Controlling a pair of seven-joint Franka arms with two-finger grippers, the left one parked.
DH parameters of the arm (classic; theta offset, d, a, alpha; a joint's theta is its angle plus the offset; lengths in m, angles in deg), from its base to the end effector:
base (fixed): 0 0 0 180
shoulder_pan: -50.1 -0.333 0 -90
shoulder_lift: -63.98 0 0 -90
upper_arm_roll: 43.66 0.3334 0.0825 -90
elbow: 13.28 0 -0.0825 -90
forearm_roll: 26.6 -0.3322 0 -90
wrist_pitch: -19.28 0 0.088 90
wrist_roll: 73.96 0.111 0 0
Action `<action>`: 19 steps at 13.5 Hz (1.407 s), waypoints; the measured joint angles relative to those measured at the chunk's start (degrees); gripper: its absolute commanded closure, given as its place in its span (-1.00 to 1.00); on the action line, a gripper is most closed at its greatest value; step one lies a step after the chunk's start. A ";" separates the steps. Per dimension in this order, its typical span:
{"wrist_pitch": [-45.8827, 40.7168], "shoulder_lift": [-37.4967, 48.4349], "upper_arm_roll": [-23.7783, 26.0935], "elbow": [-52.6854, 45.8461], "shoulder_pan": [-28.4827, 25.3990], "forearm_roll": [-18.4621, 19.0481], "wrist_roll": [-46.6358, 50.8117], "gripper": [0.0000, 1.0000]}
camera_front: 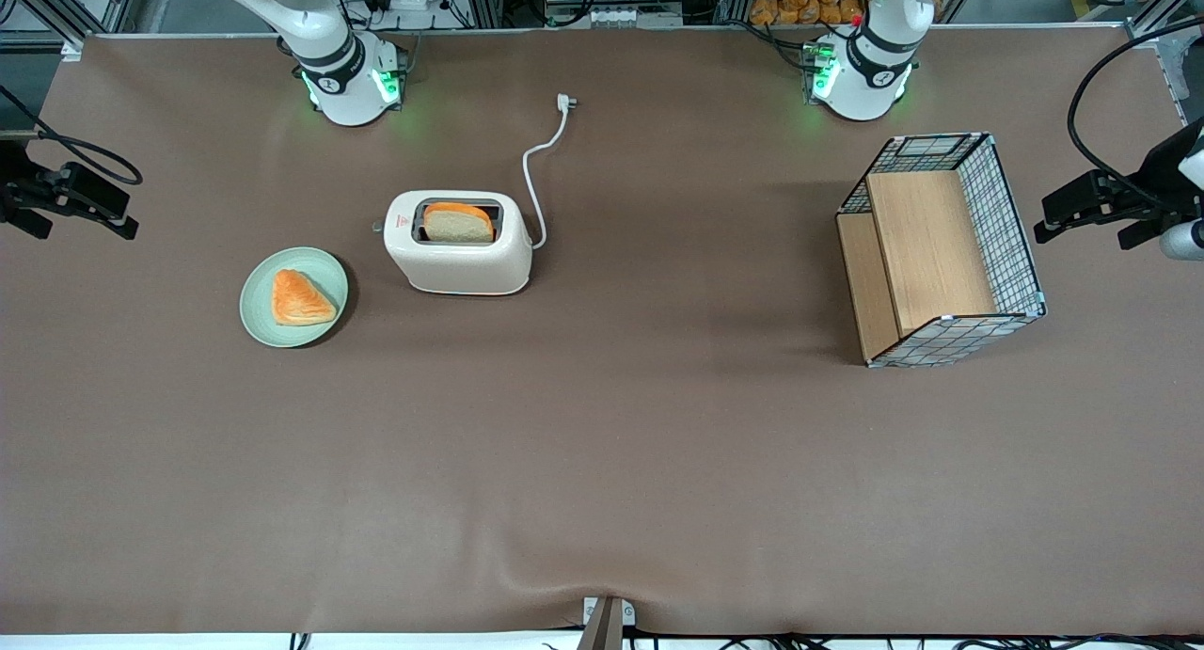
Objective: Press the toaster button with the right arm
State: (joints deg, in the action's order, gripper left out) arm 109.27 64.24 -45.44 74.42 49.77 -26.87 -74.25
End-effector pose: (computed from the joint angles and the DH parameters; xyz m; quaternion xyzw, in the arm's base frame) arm 0.5019 -0.0122 0.6571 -0.9997 0.0101 -0.0223 0.0021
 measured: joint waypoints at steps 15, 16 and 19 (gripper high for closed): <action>-0.43 -0.65 -0.02 0.05 0.03 0.04 0.00 -1.00; -0.53 -0.69 -0.02 0.08 0.03 0.05 0.00 -1.00; -1.41 -0.79 -0.02 0.29 0.03 0.05 0.00 -1.00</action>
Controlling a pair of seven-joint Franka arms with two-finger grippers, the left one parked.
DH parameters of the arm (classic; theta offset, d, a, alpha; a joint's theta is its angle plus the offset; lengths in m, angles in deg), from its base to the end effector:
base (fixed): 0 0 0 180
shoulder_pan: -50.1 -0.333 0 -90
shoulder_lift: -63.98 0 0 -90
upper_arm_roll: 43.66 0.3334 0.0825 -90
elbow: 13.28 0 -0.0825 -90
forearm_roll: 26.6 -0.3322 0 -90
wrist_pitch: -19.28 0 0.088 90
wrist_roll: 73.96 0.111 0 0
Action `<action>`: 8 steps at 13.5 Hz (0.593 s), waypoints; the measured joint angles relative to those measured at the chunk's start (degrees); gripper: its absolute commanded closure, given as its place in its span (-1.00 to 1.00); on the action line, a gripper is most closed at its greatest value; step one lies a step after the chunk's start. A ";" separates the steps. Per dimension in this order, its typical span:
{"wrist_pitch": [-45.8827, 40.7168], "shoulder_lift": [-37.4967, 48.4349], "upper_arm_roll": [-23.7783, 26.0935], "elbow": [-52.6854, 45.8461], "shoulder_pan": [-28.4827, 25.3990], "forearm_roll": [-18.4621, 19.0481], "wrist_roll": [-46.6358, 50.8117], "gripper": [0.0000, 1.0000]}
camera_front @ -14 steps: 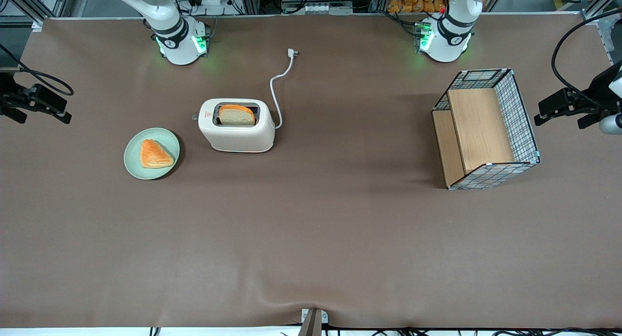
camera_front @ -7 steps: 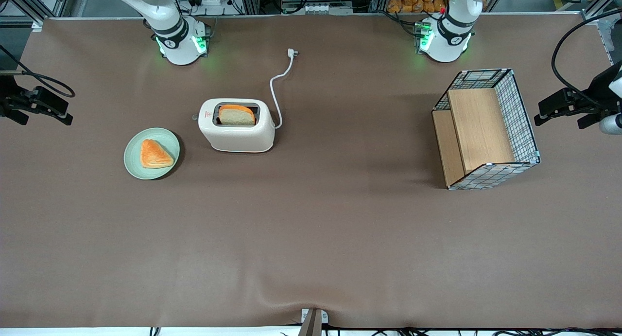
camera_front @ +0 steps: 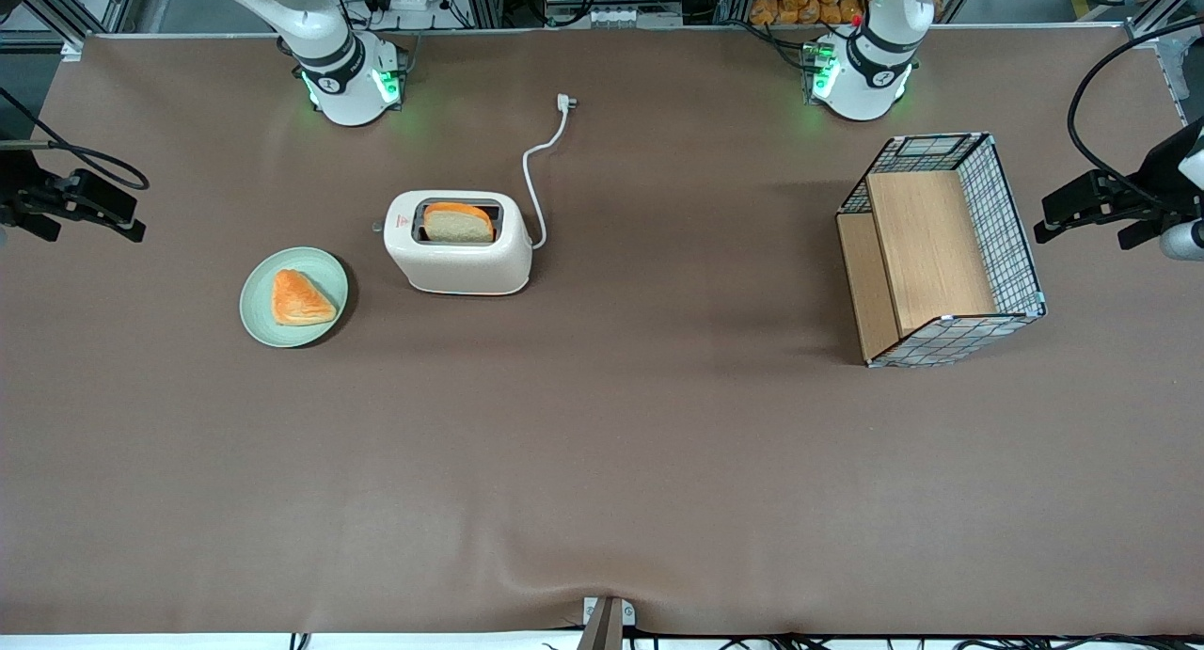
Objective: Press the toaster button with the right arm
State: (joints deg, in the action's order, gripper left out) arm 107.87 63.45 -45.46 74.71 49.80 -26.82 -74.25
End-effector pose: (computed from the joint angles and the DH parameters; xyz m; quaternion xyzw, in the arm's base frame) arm 0.5035 -0.0127 0.6458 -0.9999 0.0105 -0.0006 0.0018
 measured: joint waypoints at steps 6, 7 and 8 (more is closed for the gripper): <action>-2.69 -1.07 0.67 2.21 -0.08 -0.08 -0.03 -0.29; -3.00 -1.20 0.75 2.93 -0.11 -0.17 -0.04 0.25; -3.59 -1.26 0.79 3.50 -0.14 -0.31 -0.04 0.76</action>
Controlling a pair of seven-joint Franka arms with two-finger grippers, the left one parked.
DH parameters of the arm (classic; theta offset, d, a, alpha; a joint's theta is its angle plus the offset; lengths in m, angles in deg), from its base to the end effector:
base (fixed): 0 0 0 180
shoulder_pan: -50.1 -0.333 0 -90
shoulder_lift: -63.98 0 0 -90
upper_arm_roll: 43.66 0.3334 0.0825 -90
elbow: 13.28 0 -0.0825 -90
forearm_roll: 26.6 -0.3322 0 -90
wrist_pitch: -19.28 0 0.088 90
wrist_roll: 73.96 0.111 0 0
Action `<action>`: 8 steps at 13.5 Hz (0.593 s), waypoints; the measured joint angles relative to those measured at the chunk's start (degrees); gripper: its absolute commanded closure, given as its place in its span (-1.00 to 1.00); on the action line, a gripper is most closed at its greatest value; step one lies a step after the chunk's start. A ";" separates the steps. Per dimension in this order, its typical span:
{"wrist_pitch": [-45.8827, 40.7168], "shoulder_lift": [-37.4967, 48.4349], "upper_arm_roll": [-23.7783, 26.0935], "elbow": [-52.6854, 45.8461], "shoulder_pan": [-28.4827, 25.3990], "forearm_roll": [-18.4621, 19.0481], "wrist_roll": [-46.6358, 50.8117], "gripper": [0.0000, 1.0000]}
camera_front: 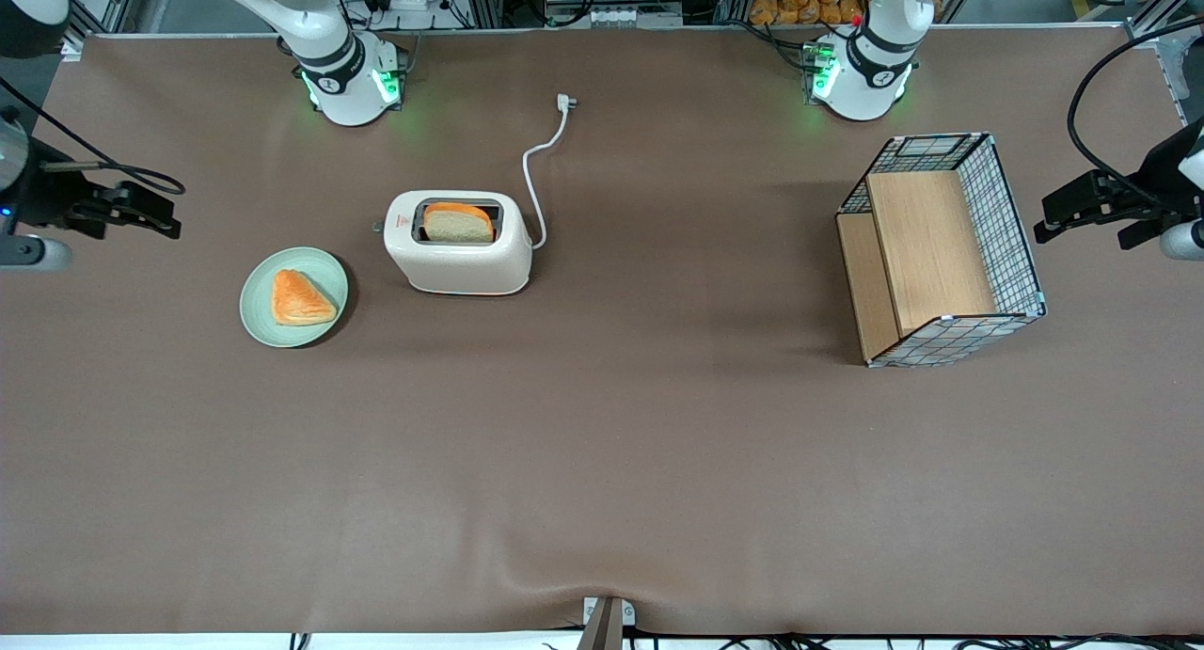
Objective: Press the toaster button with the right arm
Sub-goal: 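Move the right gripper toward the white toaster's side lever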
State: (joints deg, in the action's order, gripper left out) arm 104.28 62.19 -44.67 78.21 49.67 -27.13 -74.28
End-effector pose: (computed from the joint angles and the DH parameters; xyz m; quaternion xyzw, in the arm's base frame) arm 0.5003 -0.0038 0.6045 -0.9974 0.0022 0.0722 0.0049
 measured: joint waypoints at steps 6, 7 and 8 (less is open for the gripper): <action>-1.94 0.26 0.11 5.61 -0.12 -4.39 0.02 1.00; -2.68 0.39 0.15 6.46 -0.28 -4.95 0.02 1.00; -3.27 0.61 0.18 7.45 -0.41 -6.07 0.02 1.00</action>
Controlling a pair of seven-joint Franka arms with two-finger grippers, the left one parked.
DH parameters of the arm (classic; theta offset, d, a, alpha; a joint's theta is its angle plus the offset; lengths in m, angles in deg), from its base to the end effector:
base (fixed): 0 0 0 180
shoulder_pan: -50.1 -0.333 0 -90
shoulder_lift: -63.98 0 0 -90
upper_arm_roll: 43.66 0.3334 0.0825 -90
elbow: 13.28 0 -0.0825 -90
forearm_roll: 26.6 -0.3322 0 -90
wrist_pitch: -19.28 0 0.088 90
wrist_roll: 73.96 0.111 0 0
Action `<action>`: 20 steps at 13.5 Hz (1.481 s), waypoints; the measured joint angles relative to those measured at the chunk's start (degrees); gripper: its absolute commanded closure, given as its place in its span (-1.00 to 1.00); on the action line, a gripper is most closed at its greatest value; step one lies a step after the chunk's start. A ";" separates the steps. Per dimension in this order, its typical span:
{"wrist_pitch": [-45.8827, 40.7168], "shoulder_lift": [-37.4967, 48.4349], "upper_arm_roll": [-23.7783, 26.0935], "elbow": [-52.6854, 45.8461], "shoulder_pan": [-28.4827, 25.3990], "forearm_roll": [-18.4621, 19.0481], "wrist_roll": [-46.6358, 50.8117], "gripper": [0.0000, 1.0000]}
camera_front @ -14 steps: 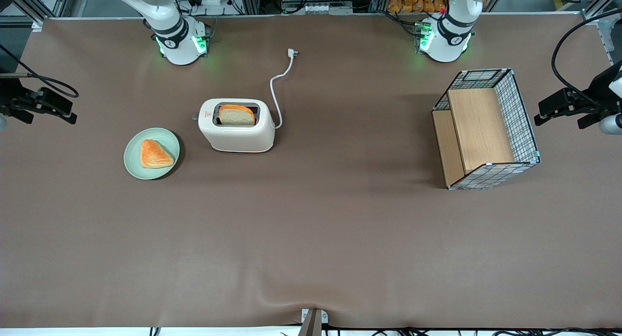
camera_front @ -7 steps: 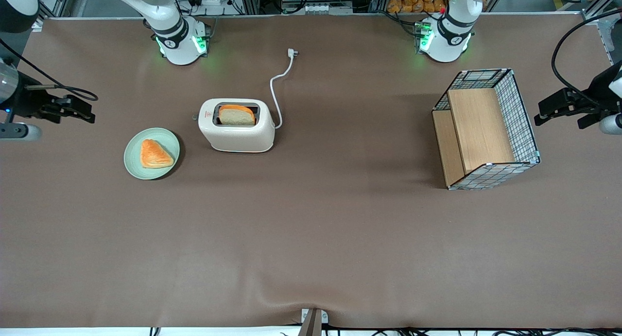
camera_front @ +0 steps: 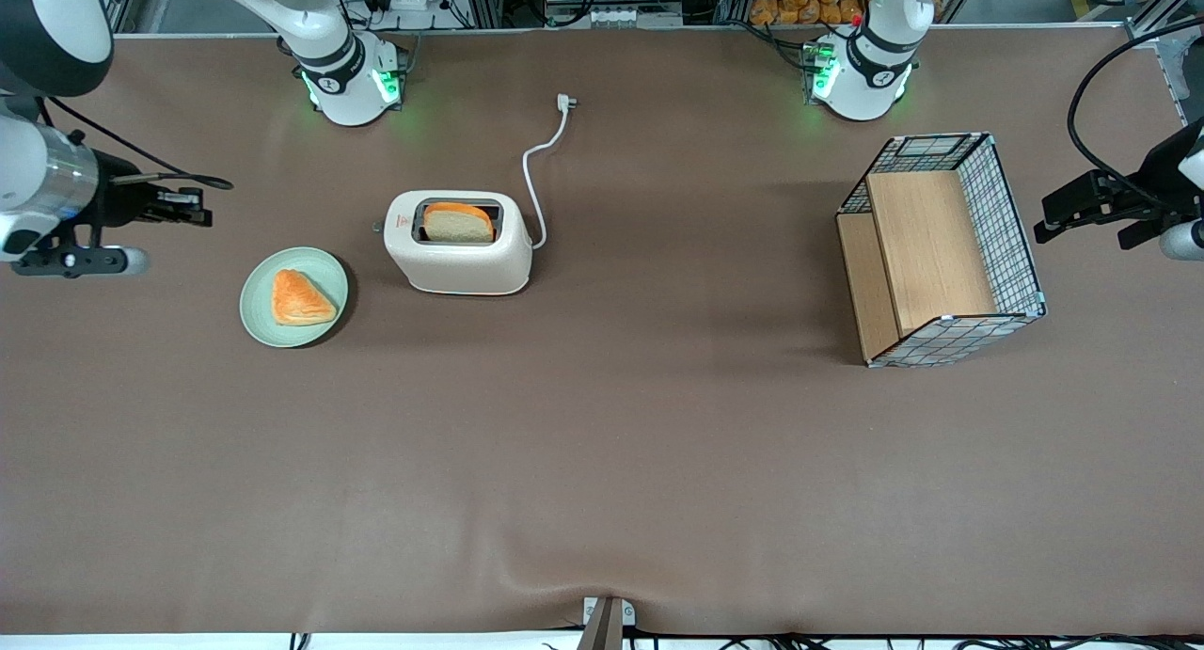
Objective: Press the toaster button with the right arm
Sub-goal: 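Move the right gripper toward the white toaster's side lever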
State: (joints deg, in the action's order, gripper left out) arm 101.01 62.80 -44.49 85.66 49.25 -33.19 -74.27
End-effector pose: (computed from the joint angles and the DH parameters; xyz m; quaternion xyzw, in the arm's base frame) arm 0.4795 0.0143 0.5552 -0.9855 -0.0019 0.1594 0.0577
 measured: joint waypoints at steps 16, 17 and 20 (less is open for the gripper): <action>29.99 11.78 -0.38 40.82 0.32 -19.52 -6.05 1.00; 31.45 11.77 -0.35 41.84 0.25 -20.30 -6.63 1.00; 33.53 11.55 -0.28 43.79 -0.42 -23.25 -7.56 1.00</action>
State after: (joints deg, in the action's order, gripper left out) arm 134.54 74.34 -44.78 129.45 48.83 -56.45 -81.83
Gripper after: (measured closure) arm 0.991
